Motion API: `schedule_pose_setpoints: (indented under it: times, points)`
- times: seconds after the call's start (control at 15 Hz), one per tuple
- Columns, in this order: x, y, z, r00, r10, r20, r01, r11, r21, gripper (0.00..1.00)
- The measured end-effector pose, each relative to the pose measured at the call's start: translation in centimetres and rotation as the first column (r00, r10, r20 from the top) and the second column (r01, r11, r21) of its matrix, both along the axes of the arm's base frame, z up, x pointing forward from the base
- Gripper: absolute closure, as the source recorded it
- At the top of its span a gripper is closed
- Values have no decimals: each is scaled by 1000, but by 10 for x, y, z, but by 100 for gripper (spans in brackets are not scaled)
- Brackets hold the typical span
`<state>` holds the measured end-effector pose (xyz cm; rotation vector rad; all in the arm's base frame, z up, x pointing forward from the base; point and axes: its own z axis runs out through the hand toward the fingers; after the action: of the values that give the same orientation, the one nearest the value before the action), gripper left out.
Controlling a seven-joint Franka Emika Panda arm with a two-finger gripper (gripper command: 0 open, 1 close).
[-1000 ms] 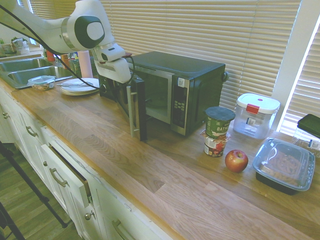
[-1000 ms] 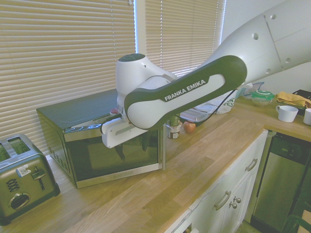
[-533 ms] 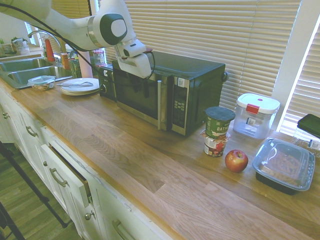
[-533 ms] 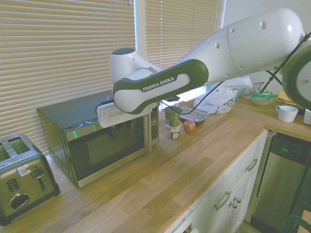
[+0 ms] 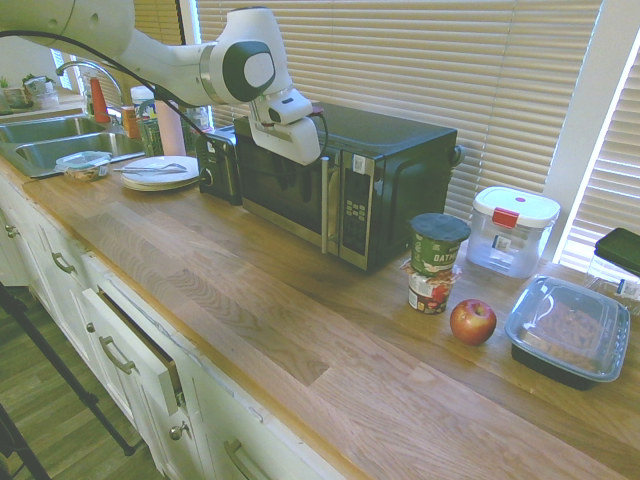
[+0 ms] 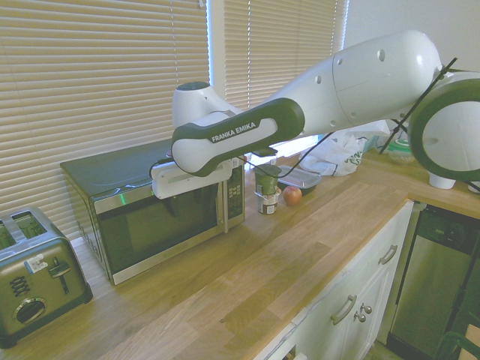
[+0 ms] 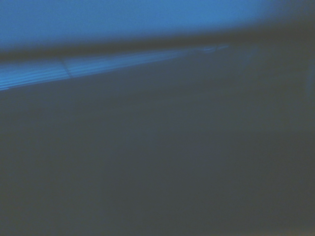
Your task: Close the microwave
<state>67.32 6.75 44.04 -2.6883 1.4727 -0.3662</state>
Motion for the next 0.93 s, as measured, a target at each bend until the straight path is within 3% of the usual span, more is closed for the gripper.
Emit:
schedule_pose_setpoints:
  times: [0.33, 0.73, 0.93]
  points:
    - [-76, -14, 17, 996, 77, -49, -75, 996, 43, 0]
    - [-177, -63, -32, 979, 120, -163, -109, 991, 75, 0]
    - [-230, -57, -53, 971, 164, -172, -155, 986, 66, 0]
